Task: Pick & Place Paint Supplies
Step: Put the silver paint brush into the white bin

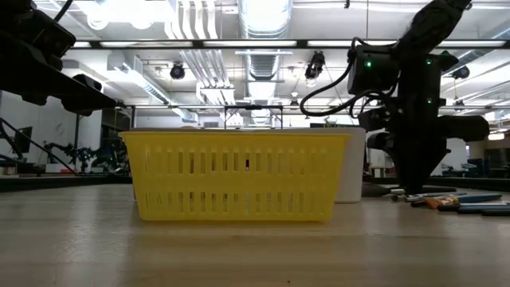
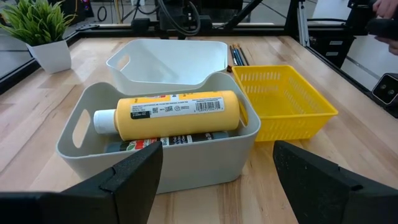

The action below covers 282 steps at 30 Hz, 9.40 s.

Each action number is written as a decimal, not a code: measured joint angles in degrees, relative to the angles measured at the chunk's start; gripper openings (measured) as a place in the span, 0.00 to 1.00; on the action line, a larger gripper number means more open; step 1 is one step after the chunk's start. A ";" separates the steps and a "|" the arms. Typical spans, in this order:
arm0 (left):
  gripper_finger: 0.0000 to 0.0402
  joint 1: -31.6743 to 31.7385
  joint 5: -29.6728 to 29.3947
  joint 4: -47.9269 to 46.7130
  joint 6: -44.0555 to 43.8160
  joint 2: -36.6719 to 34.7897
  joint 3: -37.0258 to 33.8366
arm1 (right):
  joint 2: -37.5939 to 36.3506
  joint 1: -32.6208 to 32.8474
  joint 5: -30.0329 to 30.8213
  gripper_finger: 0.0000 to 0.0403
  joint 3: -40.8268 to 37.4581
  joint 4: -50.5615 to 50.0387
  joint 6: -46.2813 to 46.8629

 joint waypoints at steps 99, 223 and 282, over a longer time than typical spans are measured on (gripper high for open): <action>0.76 0.02 0.00 0.00 0.00 0.00 0.00 | 15.09 5.66 2.89 0.39 33.87 -5.29 54.37; 0.76 0.00 0.00 -0.04 0.00 -0.02 0.02 | -14.96 5.92 1.26 0.25 -15.69 16.01 5.88; 0.76 0.02 0.00 -0.04 0.00 -0.02 0.02 | -26.42 5.79 6.78 0.04 2.67 4.10 75.26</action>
